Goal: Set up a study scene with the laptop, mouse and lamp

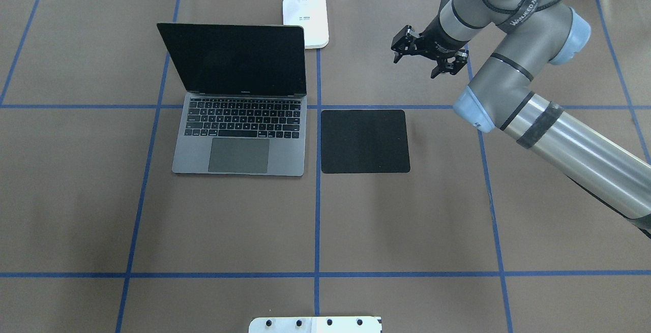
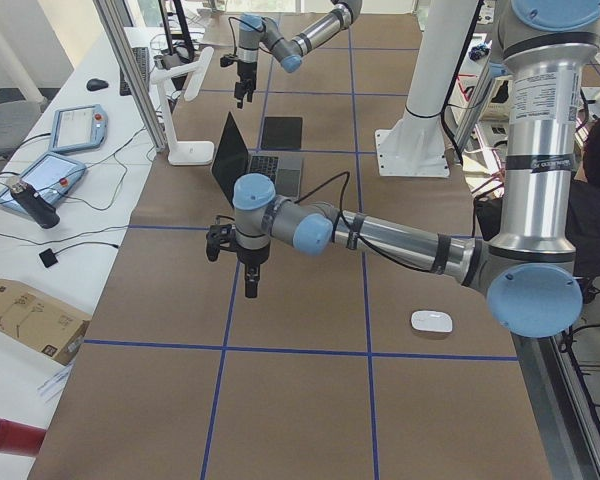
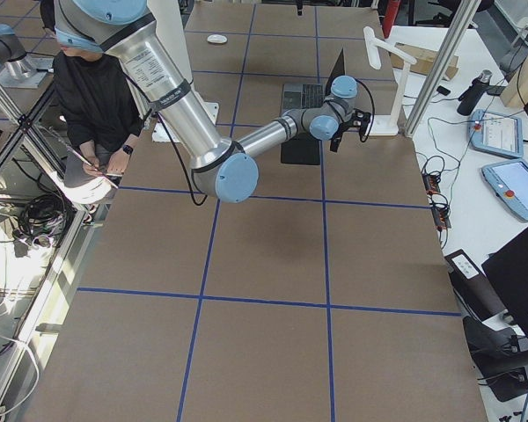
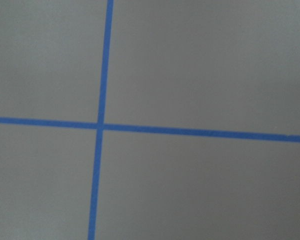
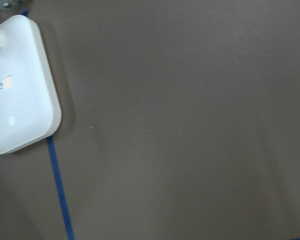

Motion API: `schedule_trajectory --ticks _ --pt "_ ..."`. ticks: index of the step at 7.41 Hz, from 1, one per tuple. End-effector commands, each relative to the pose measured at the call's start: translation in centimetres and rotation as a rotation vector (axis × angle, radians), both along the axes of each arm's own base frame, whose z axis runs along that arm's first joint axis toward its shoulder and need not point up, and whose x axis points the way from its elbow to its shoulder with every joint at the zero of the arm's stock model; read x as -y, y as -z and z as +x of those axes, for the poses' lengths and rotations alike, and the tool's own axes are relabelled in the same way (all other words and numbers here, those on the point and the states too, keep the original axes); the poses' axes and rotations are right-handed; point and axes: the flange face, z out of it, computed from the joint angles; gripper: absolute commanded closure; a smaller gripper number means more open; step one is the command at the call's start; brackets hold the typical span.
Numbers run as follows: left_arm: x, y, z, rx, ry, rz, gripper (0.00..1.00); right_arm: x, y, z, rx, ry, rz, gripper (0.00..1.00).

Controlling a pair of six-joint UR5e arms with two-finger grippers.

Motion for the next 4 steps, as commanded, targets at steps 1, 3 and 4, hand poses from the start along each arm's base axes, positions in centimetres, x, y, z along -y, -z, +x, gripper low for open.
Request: schedule_trajectory --ticks 1,3,4 --pt "-8.2 -3.8 -1.8 -0.052 0.106 -0.041 0.0 -2.7 -2.2 4.8 -0.118 0.116 0.044 0.0" --pt "-10.1 -4.6 0.9 -0.037 0.114 -0.098 0.0 -5.7 -4.4 7.4 -0.165 0.185 0.059 0.0" --pt "-11.6 -5.1 3.9 -0.005 0.1 -0.104 0.0 -6.4 -4.9 8.1 -0.166 0.182 0.057 0.0"
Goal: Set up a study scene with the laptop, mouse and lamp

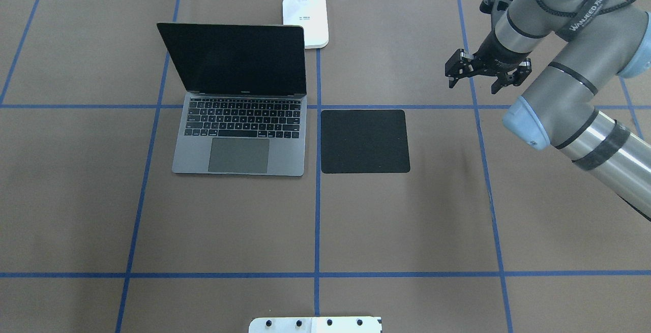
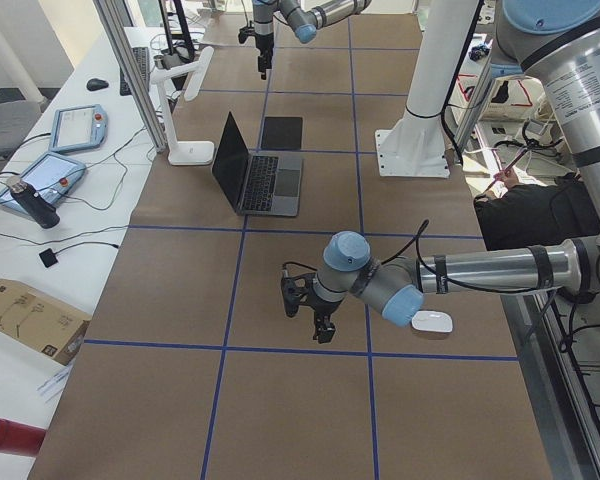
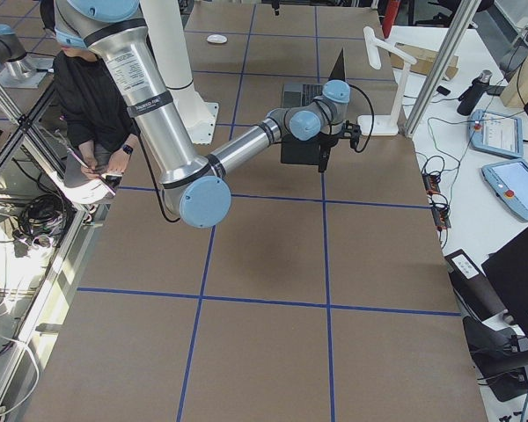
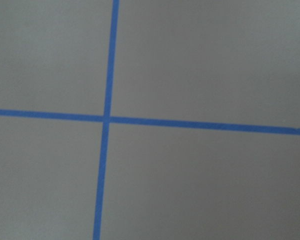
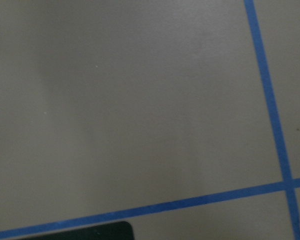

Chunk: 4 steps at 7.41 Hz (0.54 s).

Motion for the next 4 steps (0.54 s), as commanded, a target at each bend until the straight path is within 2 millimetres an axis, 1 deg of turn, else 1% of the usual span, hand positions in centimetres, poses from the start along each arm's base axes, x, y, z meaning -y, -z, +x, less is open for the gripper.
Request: schedule_trajectory --ticks 1,2,3,4 --pt "-3.6 -0.8 3.5 0.012 -0.009 -0.016 0.0 -2.7 -1.9 2.2 -0.015 0.035 0.014 0.0" --pt "-6.4 -1.1 3.6 -0.011 -0.016 -0.015 0.0 -3.9 -2.3 3.2 -0.013 0.05 0.032 0.0" --pt "-9.1 -1.5 4.4 -0.005 -0.042 -0.011 0.0 -5.2 -3.0 3.8 -0.013 0.054 0.034 0.0" --pt "-11.0 -1.7 4.7 -0.015 -0.079 -0.014 0.0 -5.4 -3.0 4.0 -0.012 0.053 0.034 0.0"
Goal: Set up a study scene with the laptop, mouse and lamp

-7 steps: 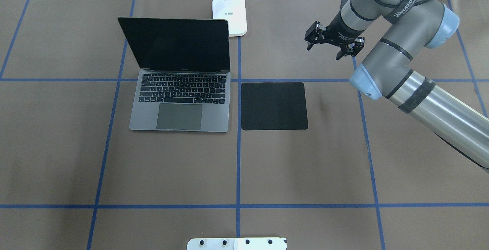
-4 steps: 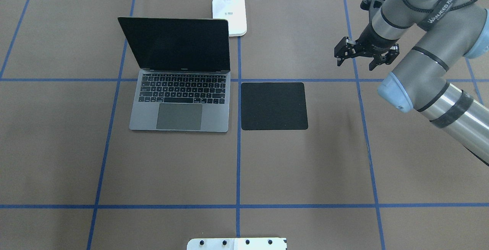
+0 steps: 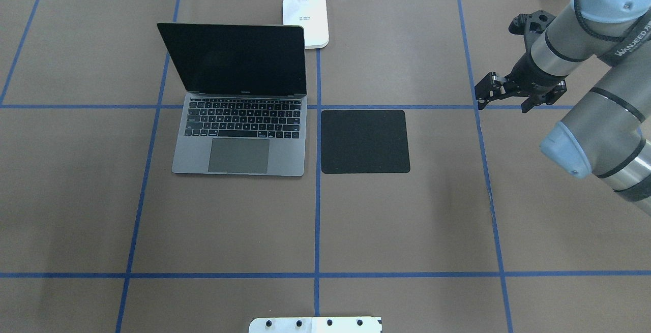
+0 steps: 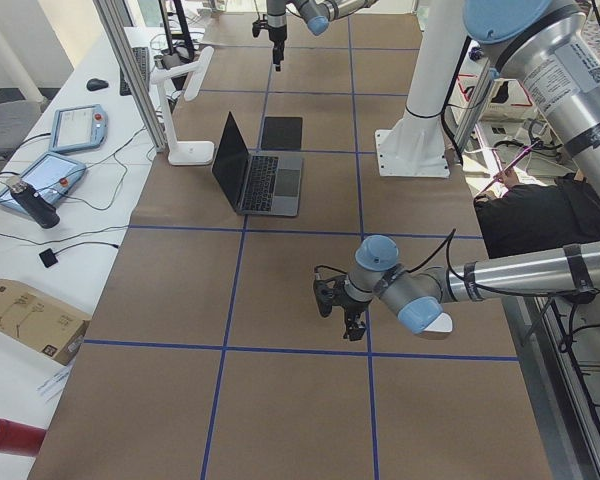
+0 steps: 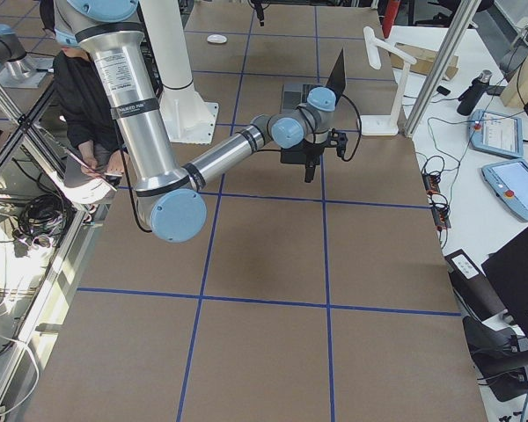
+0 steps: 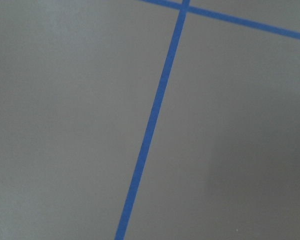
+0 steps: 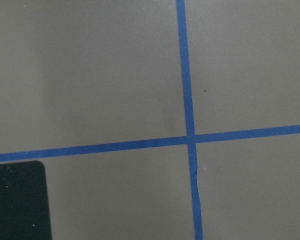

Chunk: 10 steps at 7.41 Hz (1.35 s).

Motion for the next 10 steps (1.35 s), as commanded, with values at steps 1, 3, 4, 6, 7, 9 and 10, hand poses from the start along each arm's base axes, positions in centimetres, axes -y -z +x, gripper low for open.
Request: schedule_trajectory --ticks 1,3,4,6,7,9,10 --pt "-4.2 -0.2 -0.1 -0.025 -0.076 0.008 0.0 -0.9 -0.5 0.6 0.0 0.004 0.002 0.0" --pt "-6.8 0.2 0.8 -0.062 -0.218 0.03 0.0 -0.9 -0.5 0.6 0.001 0.003 0.002 0.0" --pt "-7.4 0.2 1.4 -0.07 -0.237 0.005 0.0 -0.9 -0.5 0.6 0.001 0.001 0.001 0.0" --pt "-8.5 0.0 1.8 -0.059 -0.29 -0.022 0.0 -0.9 -0.5 0.6 0.001 -0.003 -0.003 0.0" --pt "-9.0 0.0 2.1 -0.06 -0.321 -0.023 0.0 -1.0 -0.4 0.5 0.002 -0.002 -0.003 0.0" --pt "-10.8 0.1 4.1 -0.067 -0.437 -0.051 0.0 -1.5 -0.2 0.4 0.045 0.027 -0.035 0.0" --pt "-11.4 0.2 4.7 -0.068 -0.477 -0.053 0.0 -1.7 -0.1 0.5 0.049 0.029 -0.035 0.0"
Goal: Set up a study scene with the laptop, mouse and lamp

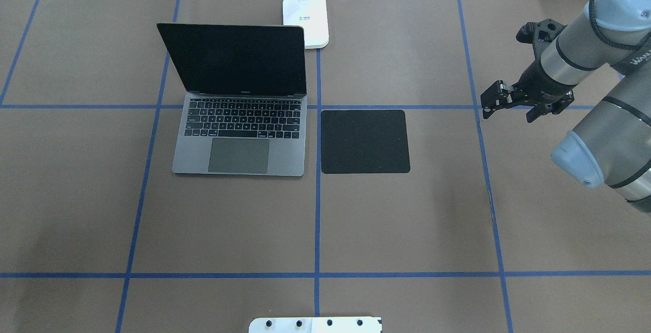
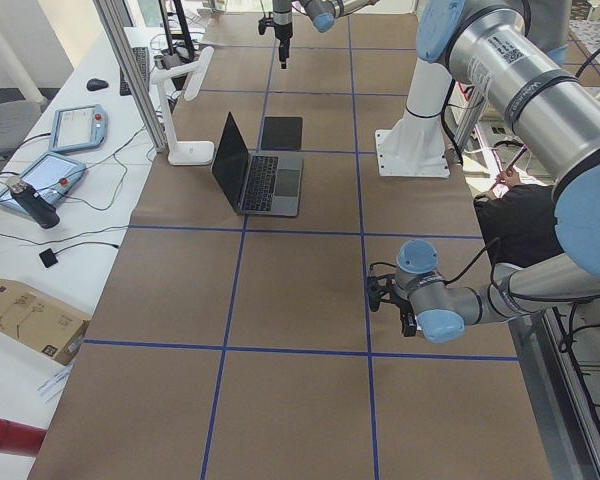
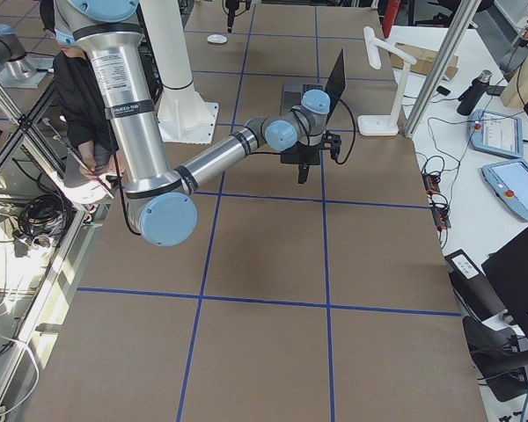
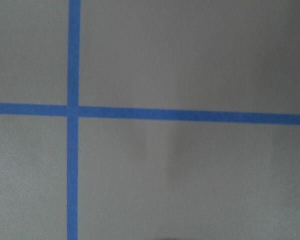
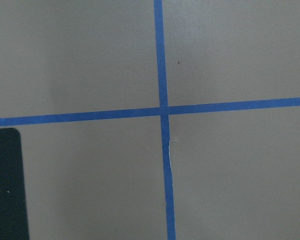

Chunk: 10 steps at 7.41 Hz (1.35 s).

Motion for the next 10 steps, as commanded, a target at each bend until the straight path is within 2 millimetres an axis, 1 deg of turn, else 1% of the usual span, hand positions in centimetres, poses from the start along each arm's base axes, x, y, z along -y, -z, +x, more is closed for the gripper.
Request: schedule_trajectory --ticks 1,4,5,7,8,9,10 --pt "-1.4 0.1 1.3 -0.002 -0.093 -0.009 0.0 -0.3 0.1 0.1 0.017 0.011 -0.011 0.0" --pt "-2.6 -0.4 2.1 0.008 -0.168 -0.01 0.0 -0.3 0.0 -0.1 0.016 0.013 -0.014 0.0" --pt "-2.8 -0.6 2.3 0.013 -0.183 -0.012 0.0 -0.4 -0.6 0.0 0.01 0.014 -0.022 0.0" --pt "-3.5 -1.2 3.5 0.024 -0.198 -0.013 0.0 -0.4 -0.7 -0.2 0.009 0.016 -0.024 0.0" --pt "-3.8 -2.1 4.8 0.029 -0.2 -0.009 0.0 -0.4 -0.7 -0.2 0.008 0.015 -0.024 0.0" --pt "-4.3 -2.5 5.6 0.036 -0.201 -0.015 0.0 -0.4 -0.7 -0.2 0.008 0.015 -0.024 0.0" --pt "-4.5 -3.0 5.7 0.047 -0.206 -0.002 0.0 -0.4 -0.7 -0.2 0.008 0.015 -0.024 0.0"
